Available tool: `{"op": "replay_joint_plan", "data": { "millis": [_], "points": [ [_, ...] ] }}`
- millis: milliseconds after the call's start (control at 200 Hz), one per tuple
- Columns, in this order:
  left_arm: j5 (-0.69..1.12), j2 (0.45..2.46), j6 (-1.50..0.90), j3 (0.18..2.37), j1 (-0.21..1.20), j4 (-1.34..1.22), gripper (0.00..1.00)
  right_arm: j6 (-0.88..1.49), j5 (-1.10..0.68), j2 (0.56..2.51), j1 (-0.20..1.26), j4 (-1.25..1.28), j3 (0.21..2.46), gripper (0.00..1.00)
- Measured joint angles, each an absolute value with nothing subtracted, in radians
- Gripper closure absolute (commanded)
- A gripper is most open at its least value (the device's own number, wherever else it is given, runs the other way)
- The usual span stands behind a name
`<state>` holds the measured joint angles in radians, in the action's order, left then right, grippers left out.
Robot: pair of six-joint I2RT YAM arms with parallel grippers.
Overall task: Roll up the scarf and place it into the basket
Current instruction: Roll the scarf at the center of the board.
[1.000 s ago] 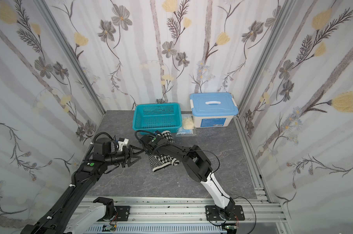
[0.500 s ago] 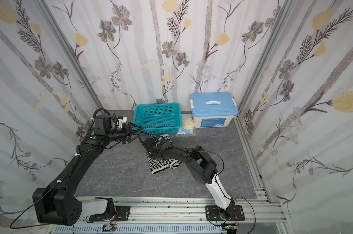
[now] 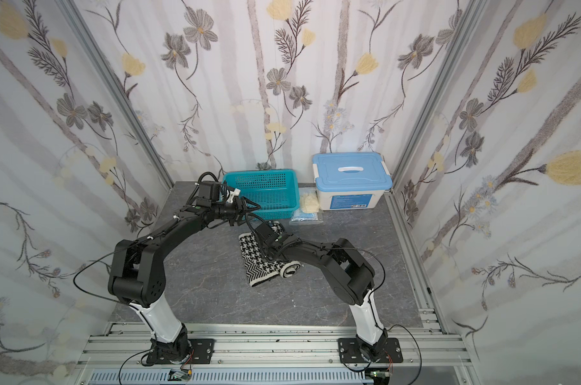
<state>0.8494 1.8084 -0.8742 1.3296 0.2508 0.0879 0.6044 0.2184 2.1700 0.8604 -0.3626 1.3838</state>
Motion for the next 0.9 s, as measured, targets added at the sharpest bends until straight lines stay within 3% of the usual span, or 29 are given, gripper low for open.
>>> {"op": "replay_joint_plan", "data": {
  "millis": [250,515,899],
  "points": [
    [0.85,1.93,-0.92,1.369,0.319,0.0,0.45,0.623,0.141,2.1,0.802,-0.165,1.228,0.48],
    [0.857,1.985,-0.989,1.341,0.363,-0.088,0.47,0.631,0.11,2.097,0.796,-0.093,1.204,0.47],
    [0.86,2.004,-1.0,1.202,0.359,-0.238,0.49,0.649,0.08,2.061,0.791,-0.064,1.175,0.28]
  ]
}}
